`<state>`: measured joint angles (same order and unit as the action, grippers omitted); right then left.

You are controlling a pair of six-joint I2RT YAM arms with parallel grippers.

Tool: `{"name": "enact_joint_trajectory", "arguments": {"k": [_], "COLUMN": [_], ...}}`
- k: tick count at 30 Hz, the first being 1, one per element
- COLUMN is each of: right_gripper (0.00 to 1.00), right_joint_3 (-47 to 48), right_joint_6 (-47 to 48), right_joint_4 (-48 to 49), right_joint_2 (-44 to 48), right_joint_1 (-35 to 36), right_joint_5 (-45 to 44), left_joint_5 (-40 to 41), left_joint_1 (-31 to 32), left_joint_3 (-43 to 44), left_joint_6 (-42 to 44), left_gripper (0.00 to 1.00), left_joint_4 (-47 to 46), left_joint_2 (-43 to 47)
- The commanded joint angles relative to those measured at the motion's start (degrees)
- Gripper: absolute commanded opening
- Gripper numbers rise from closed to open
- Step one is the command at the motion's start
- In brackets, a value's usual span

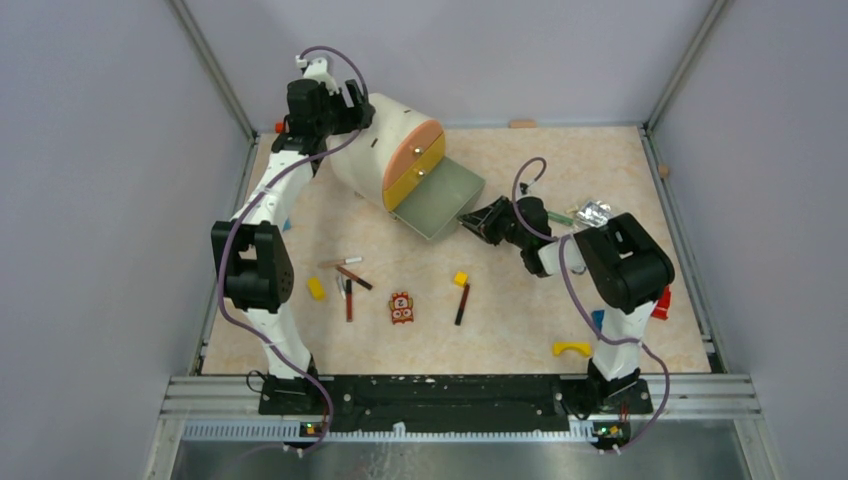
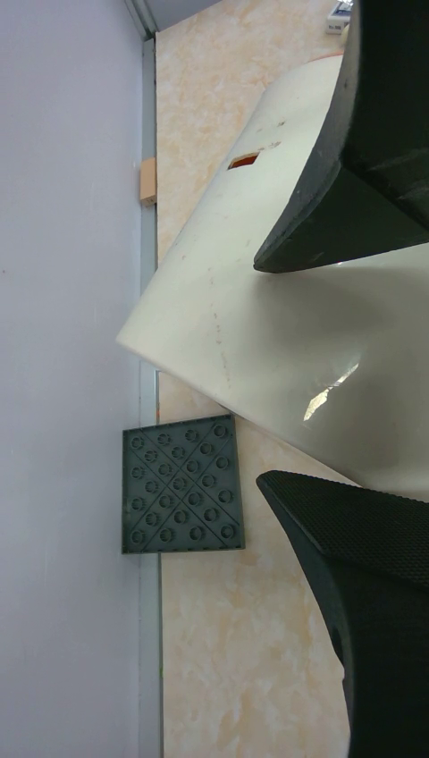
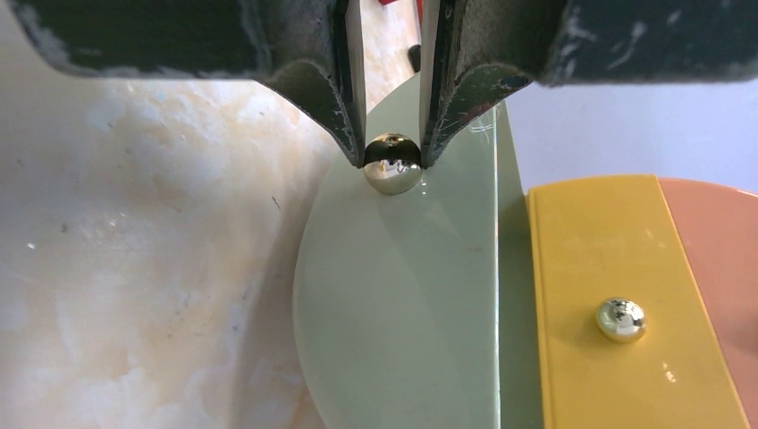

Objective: Organize the makeup
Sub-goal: Open the drawer in the storage box.

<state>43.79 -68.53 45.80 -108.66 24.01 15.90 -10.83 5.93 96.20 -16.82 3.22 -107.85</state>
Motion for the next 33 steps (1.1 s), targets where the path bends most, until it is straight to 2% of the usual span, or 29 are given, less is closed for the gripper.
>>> {"name": "enact_joint_trajectory", "arguments": {"k": [1, 7, 16, 19, 27, 33], "right_gripper": [0.10, 0.14, 0.39, 0.41, 0.44, 0.43], "right_joint_3": [-1.2, -1.5, -0.1, 1.8, 3.7, 3.2], "right_joint_6": [1.4, 2.0, 7.3, 11.3, 21.1, 28.8], "right_joint_4": [0.9, -0.2, -7.2, -13.8, -29.5, -38.4], "right_joint_2": [3.2, 4.0, 7.9, 11.0, 19.1, 26.8], "right_joint_1": [-0.7, -0.9, -1.1, -1.0, -1.1, -1.3], "right_joint_5": [-1.8, -2.1, -4.2, -6.1, -14.1, -19.1], "left_joint_5": [0.7, 0.7, 0.0, -0.3, -0.3, 3.3], "left_joint_1": [0.3, 0.3, 0.3, 0.3, 0.4, 0.4], "left_joint_3": [-1.0, -1.1, 0.0, 1.0, 2.5, 5.0], "left_joint_6": [1.4, 1.4, 1.7, 2.3, 3.0, 3.4], "left_gripper": [0.86, 0.86, 0.92, 0.96, 0.98, 0.99], "left_joint_4": [5.6, 5.6, 6.2, 7.0, 8.3, 11.8], "left_joint_2": [0.8, 0.8, 1.5, 1.7, 3.5, 5.7]}}
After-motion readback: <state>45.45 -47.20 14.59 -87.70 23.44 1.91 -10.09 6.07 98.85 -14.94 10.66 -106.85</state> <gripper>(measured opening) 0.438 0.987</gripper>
